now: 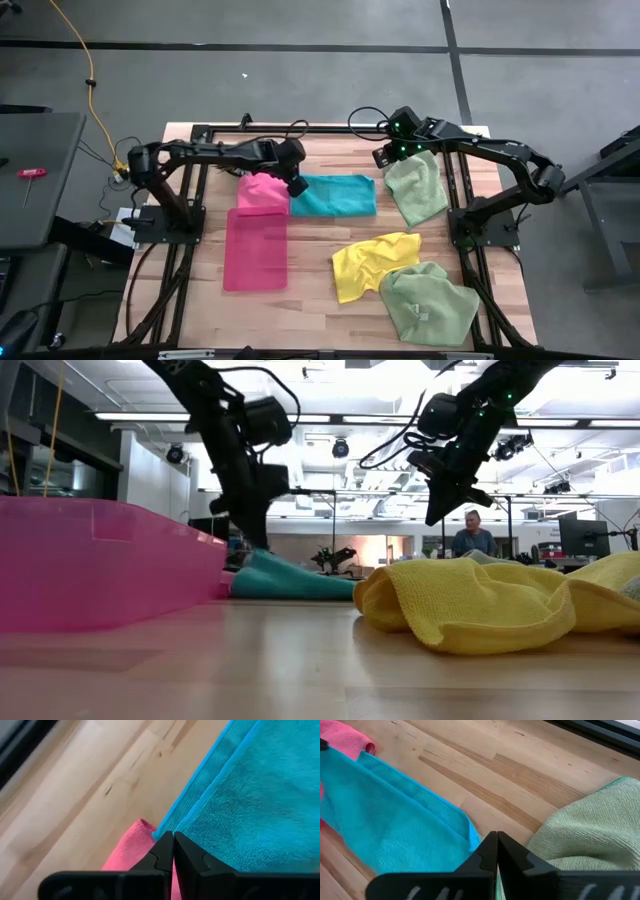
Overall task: Fold microfiber towels
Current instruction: Fold the blue microfiber towel
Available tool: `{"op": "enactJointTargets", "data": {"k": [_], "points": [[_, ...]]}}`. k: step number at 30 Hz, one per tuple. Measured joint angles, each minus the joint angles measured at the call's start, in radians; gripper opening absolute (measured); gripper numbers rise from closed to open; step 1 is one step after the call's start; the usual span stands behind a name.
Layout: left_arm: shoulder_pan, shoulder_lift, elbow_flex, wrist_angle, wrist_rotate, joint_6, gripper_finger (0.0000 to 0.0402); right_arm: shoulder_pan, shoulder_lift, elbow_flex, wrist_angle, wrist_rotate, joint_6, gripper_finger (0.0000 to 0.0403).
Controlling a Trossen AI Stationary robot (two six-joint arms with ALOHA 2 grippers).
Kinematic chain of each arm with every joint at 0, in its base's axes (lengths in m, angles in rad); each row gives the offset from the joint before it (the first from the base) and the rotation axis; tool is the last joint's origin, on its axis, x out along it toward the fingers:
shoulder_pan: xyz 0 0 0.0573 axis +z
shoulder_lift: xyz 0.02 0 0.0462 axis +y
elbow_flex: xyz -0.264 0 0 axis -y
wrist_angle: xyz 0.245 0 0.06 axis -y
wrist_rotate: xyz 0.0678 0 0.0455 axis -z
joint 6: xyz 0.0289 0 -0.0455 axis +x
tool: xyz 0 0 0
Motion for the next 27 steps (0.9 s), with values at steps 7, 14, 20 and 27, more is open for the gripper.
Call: {"op": "enactJointTargets", "data": {"k": [7, 14, 20, 27], "points": [[0.000, 0.014, 0.000, -0.017, -0.009, -0.018, 0.0000, 0.000, 0.000, 0.000, 0.000, 0.000, 0.005, 0.0000], [-0.009, 0.072, 0.000, 0.034, 0.000, -0.019, 0.0000, 0.000, 0.000, 0.000, 0.000, -0.010, 0.005, 0.0000], [-0.008, 0.078, 0.000, 0.097, -0.016, -0.018, 0.0002, 0.001, 0.000, 0.000, 0.017, -0.081, -0.012, 0.0000], [0.024, 0.078, 0.000, 0.106, 0.009, 0.000, 0.0060, 0.000, 0.000, 0.000, 0.020, -0.111, -0.045, 0.0040]]}}
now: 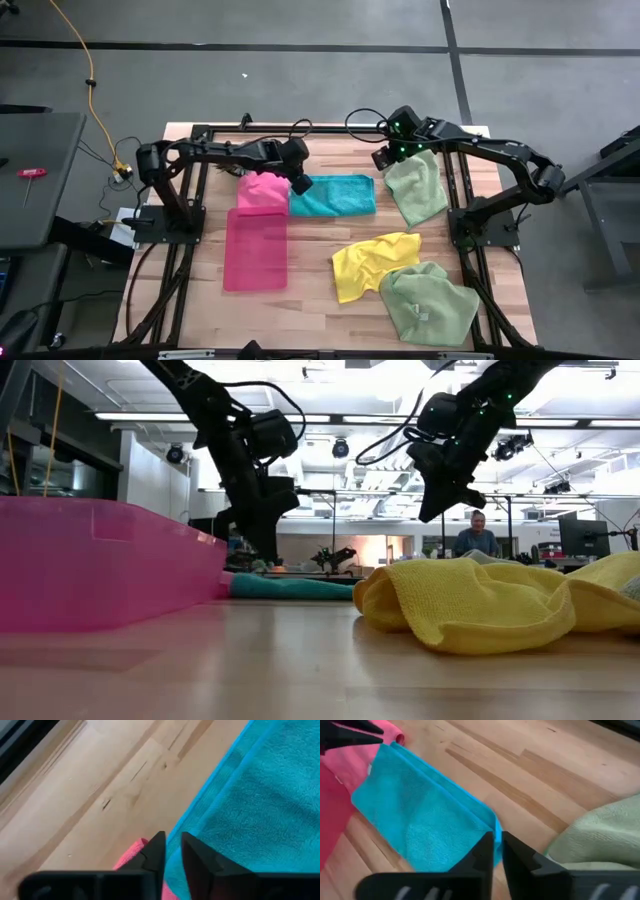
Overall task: Fold microfiber towels
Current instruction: Fold the blue microfiber towel
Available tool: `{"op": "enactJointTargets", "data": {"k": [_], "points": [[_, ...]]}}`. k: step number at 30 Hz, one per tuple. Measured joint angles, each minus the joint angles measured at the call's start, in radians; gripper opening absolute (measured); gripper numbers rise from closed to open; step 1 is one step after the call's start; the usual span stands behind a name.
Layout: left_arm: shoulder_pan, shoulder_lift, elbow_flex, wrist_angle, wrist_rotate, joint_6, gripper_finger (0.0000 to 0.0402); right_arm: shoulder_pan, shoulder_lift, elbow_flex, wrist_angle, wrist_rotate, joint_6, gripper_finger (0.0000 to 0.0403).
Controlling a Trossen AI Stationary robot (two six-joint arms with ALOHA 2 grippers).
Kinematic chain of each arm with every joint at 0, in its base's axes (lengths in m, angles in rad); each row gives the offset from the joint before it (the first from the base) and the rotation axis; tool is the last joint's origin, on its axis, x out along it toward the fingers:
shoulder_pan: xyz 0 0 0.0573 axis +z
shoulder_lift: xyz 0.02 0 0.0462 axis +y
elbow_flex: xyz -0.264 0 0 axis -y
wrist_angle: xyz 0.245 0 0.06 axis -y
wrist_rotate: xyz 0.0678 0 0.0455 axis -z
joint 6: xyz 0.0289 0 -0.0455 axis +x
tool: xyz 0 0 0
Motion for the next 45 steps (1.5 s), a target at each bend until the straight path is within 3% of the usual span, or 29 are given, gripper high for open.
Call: {"op": "enactJointTargets", "data": {"k": [5, 7, 10, 12, 16, 20, 25, 32, 38, 45], "points": [[0.018, -0.016, 0.010, -0.043, 0.002, 0.044, 0.0119, 0.000, 0.000, 0.000, 0.003, -0.006, -0.059, 0.0111], [0.026, -0.033, 0.029, -0.051, 0.002, 0.069, 0.0138, 0.001, 0.000, 0.000, 0.010, -0.063, -0.087, 0.0134], [0.036, -0.066, 0.037, 0.000, 0.044, 0.082, 0.0159, 0.034, 0.021, 0.000, 0.032, -0.151, -0.131, 0.0149], [0.036, -0.079, 0.033, 0.077, 0.121, 0.085, 0.0165, 0.068, 0.043, 0.000, 0.029, -0.149, -0.159, 0.0148], [0.016, -0.084, -0.013, 0.274, 0.295, 0.031, 0.0166, 0.131, 0.124, 0.000, 0.060, -0.111, -0.186, 0.0130], [-0.029, -0.084, -0.085, 0.448, 0.303, -0.014, 0.0157, 0.161, 0.203, 0.000, 0.076, -0.037, -0.187, 0.0084], [-0.082, -0.084, -0.165, 0.548, 0.284, -0.069, 0.0143, 0.150, 0.281, 0.000, 0.086, 0.023, -0.186, 0.0008], [-0.142, -0.083, -0.215, 0.546, 0.129, -0.098, 0.0127, 0.149, 0.356, 0.000, 0.092, 0.050, -0.202, 0.0020], [-0.165, -0.048, -0.227, 0.540, 0.099, -0.098, 0.0122, 0.149, 0.390, 0.001, 0.115, 0.056, -0.184, 0.0005], [-0.169, 0.022, -0.227, 0.530, 0.073, -0.098, 0.0122, 0.138, 0.377, 0.001, 0.069, 0.154, -0.185, 0.0002]]}}
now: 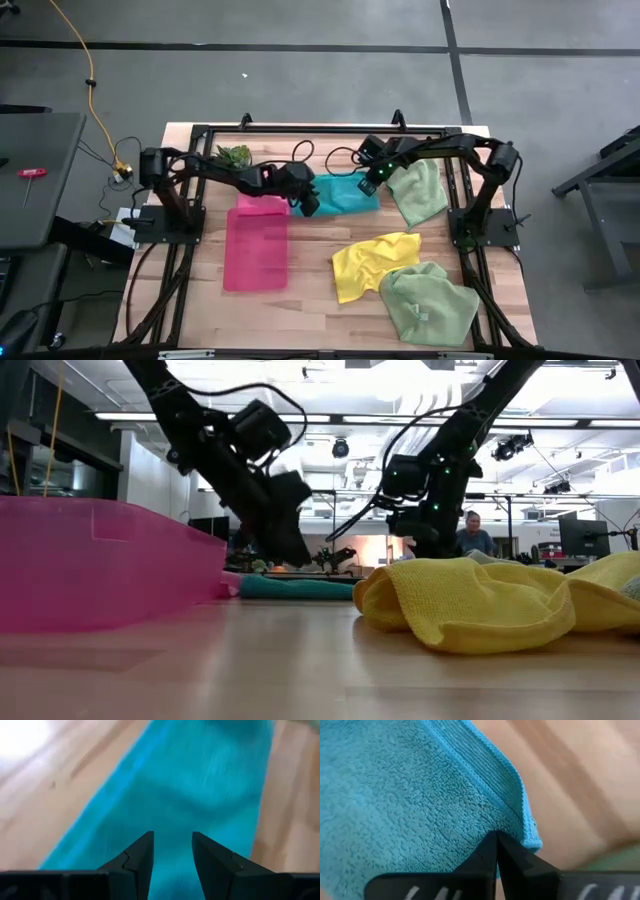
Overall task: Fold microfiber towels
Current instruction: Fold the blue microfiber towel
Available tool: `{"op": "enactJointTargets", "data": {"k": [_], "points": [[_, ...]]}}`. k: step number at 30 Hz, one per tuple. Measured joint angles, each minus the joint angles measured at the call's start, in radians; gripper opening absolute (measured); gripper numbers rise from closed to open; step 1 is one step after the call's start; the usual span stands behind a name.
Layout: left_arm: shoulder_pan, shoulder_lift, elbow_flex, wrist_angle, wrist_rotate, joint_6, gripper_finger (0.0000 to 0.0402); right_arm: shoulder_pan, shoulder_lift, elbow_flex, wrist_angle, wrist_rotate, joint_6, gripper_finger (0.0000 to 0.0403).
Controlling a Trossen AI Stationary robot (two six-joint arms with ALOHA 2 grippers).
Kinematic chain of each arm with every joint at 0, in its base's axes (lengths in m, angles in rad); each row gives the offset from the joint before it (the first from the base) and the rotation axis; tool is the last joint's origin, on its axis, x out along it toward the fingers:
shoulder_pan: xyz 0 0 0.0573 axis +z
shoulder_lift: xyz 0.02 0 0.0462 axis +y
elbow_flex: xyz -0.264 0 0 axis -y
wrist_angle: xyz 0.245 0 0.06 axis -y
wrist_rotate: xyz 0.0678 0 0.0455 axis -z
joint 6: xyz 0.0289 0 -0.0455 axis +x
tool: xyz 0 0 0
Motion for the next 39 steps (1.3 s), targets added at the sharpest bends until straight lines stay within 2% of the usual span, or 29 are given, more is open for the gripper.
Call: {"op": "enactJointTargets", "data": {"k": [4, 13, 22, 27, 33, 39], "points": [[0.000, 0.038, 0.000, -0.006, 0.003, 0.000, 0.0122, -0.001, -0.002, 0.002, -0.046, 0.058, 0.000, 0.0001], [-0.002, 0.092, 0.005, -0.015, 0.024, 0.011, 0.0122, -0.003, -0.002, 0.002, -0.070, 0.080, 0.083, 0.0000], [0.000, 0.069, 0.002, -0.062, 0.017, 0.144, 0.0122, -0.002, -0.002, 0.002, -0.094, 0.128, 0.166, 0.0000], [0.000, 0.057, 0.000, -0.068, 0.002, 0.158, 0.0122, -0.004, 0.001, 0.017, -0.109, 0.121, 0.187, 0.0000], [0.000, 0.057, 0.028, -0.068, 0.018, 0.158, 0.0122, -0.008, -0.038, 0.101, -0.127, 0.124, 0.175, 0.0000], [0.031, -0.003, 0.069, -0.068, 0.061, 0.197, 0.0122, -0.022, -0.113, 0.142, -0.146, 0.049, 0.081, 0.0000]]}}
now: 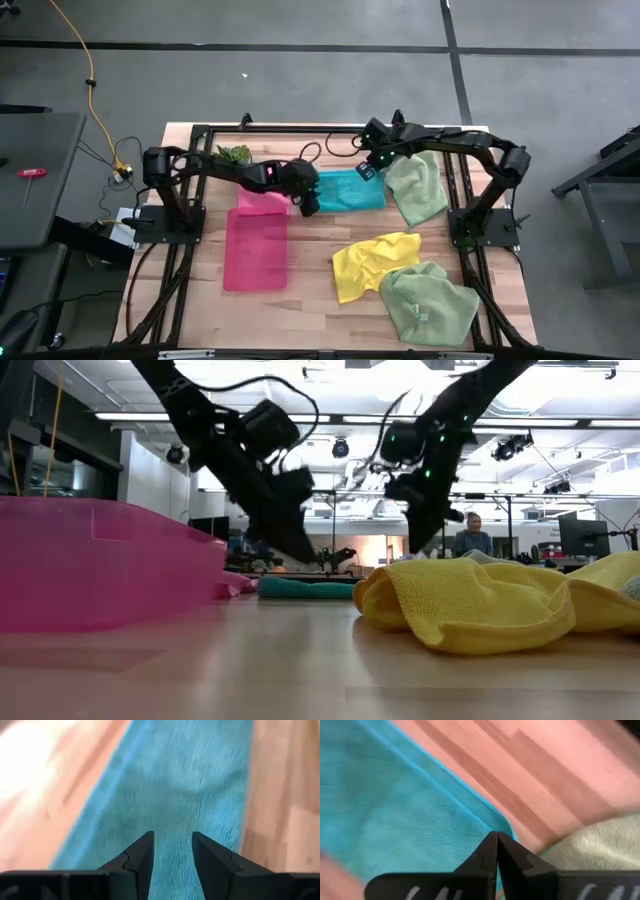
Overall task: Fold microfiber towels
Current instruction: Fold the blue microfiber towel
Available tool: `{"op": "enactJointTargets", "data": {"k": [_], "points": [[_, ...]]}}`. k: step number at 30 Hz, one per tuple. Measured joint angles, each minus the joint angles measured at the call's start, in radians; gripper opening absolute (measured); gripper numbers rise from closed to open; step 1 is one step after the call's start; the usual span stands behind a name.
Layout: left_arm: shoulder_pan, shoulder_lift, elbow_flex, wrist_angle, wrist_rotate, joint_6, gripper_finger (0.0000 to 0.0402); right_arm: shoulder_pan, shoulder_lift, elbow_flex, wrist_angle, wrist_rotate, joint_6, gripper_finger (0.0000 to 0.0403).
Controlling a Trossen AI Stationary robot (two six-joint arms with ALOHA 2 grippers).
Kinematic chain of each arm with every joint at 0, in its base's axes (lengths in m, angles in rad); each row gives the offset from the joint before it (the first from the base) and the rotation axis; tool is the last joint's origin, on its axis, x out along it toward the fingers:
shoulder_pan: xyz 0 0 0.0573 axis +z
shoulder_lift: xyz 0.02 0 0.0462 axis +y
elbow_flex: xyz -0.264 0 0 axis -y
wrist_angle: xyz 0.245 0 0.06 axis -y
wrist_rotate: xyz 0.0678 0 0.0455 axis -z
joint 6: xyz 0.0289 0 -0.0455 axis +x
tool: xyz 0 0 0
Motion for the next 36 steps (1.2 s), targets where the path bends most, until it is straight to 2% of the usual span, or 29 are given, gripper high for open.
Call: {"op": "enactJointTargets", "data": {"k": [5, 9, 13, 17, 20, 24, 27, 33, 36], "points": [[0.058, -0.103, 0.000, -0.005, 0.043, 0.040, 0.0122, 0.009, -0.118, -0.077, 0.009, -0.072, -0.054, 0.0000], [0.106, -0.161, -0.002, 0.071, 0.103, 0.028, 0.0122, 0.024, -0.275, -0.260, 0.128, -0.100, 0.063, 0.0000], [0.117, -0.170, -0.053, 0.333, 0.172, -0.041, 0.0122, 0.061, -0.426, -0.449, 0.321, -0.155, 0.270, 0.0000], [0.095, -0.143, -0.122, 0.540, 0.176, -0.151, 0.0122, 0.110, -0.533, -0.578, 0.427, -0.165, 0.395, 0.0000], [0.062, -0.141, -0.138, 0.507, 0.190, -0.140, 0.0122, 0.153, -0.582, -0.623, 0.444, -0.161, 0.411, 0.0001], [-0.002, -0.151, -0.138, 0.373, 0.220, -0.014, 0.0122, 0.205, -0.594, -0.632, 0.443, -0.157, 0.336, 0.0008], [-0.064, -0.152, -0.137, 0.254, 0.160, 0.094, 0.0122, 0.233, -0.583, -0.632, 0.452, -0.154, 0.266, 0.0033], [-0.167, -0.152, -0.138, 0.084, -0.117, 0.235, 0.0130, 0.253, -0.564, -0.632, 0.453, -0.114, 0.202, 0.0112], [-0.177, -0.152, -0.122, 0.011, -0.181, 0.266, 0.0143, 0.253, -0.564, -0.632, 0.454, -0.098, 0.182, 0.0142]]}}
